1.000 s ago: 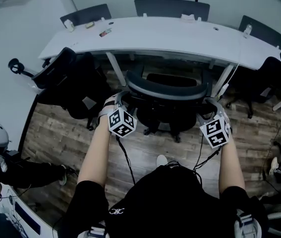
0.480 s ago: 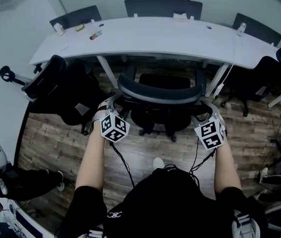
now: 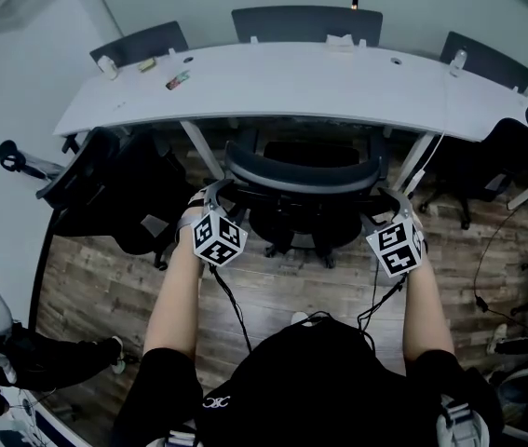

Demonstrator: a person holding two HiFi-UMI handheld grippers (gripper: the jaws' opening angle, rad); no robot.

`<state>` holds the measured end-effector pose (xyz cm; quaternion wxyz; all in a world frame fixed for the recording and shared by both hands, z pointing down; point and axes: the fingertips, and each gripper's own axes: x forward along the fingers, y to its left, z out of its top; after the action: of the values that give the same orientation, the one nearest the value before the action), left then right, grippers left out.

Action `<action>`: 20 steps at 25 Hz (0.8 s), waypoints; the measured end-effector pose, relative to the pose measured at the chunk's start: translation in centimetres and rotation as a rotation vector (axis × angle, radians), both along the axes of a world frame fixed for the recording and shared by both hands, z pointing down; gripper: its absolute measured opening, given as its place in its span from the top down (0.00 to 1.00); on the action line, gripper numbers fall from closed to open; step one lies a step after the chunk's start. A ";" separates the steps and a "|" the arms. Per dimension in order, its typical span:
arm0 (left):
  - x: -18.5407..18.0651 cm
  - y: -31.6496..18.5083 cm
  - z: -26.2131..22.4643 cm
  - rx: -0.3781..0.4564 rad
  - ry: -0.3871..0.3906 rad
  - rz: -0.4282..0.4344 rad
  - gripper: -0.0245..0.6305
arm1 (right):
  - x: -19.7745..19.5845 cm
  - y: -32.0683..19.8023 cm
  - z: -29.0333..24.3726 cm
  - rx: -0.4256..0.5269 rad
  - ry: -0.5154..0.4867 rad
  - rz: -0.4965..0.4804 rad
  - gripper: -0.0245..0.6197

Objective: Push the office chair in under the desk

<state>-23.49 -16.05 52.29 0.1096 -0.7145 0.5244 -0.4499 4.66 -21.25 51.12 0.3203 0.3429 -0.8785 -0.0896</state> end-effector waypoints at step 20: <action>-3.3 -11.8 -0.5 0.014 0.049 0.041 0.64 | -3.3 -11.2 -0.4 0.005 -0.019 0.019 0.56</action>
<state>-26.84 -27.89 51.74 0.1110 -0.7351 0.5154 -0.4262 1.37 -32.41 50.70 0.3118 0.3530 -0.8780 -0.0855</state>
